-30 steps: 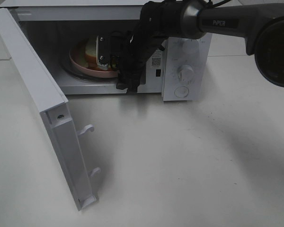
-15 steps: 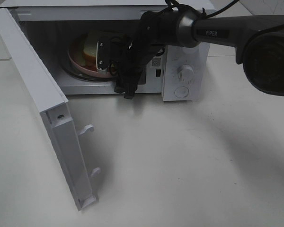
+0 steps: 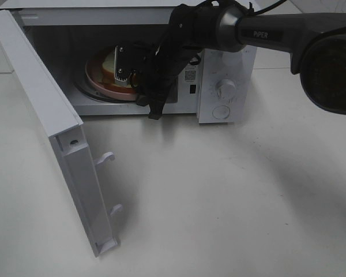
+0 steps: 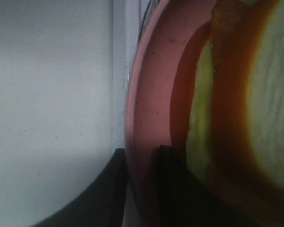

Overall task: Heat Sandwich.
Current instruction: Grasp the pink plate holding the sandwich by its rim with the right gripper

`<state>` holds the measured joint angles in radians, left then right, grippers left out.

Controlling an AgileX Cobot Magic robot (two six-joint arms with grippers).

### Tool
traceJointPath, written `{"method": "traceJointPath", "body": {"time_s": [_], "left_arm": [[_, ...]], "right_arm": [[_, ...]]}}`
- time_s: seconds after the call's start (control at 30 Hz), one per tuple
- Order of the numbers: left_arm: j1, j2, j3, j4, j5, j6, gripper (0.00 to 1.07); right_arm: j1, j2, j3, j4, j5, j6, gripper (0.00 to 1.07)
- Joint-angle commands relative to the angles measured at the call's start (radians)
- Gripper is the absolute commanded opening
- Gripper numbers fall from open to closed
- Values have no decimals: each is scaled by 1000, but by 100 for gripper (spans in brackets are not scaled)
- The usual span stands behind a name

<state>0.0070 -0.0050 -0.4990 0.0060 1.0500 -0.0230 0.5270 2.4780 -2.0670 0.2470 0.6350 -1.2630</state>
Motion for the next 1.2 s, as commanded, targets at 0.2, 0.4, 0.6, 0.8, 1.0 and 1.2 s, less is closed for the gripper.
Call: {"method": "traceJointPath", "body": {"time_s": [0.2,0.4,0.6,0.8,1.0,1.2], "left_arm": [[3,-16,4,0,-14,2,82],[3,-16,4,0,-14,2,82],[3,-16,4,0,-14,2,82],[3,-16,4,0,-14,2,82],[3,-16,4,0,-14,2,82],[3,-16,4,0,-14,2,82]], "right_arm": [[-12,7,9,-21,17,8,0],[-7,4,9,-22,37,8,0],[9,2,9,-23,67,8,0],[11,1,9,-30,74,8,0],[11,-3,9,-30,93,6,0],[11,-23,9,-30,141,-36,0]]}}
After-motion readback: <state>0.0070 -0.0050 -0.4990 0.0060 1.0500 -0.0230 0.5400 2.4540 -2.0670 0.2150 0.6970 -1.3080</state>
